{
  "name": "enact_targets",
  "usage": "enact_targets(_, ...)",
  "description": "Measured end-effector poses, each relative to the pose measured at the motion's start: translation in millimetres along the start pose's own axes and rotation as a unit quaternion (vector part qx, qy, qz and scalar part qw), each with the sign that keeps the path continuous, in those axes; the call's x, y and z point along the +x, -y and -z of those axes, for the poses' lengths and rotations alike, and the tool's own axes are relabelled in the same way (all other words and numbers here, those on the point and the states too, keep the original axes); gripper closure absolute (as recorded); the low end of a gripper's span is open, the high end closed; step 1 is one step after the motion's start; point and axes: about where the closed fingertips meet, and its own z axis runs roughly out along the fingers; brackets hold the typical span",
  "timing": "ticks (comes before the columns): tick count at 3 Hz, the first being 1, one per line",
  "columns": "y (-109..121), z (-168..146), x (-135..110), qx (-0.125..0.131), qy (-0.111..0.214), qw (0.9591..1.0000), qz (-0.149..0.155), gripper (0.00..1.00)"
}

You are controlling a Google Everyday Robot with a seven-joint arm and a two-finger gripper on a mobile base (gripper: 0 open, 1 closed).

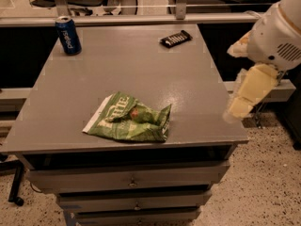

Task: Move green jalapeno chip bag near pepsi can

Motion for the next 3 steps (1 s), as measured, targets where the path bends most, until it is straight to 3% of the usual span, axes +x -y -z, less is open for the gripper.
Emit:
enact_targets(1, -19.3, -15.2, -52.2, -0.03, 0.082, 0.9962, -0.005, 0.0)
enact_targets(2, -43.1, -31.3, -98.2, -0.023, 0.137, 0.9902, 0.016, 0.0)
enact_targets(3, -65.2, -69.8, -126.1, -0.017, 0.152, 0.9874, 0.041, 0.0)
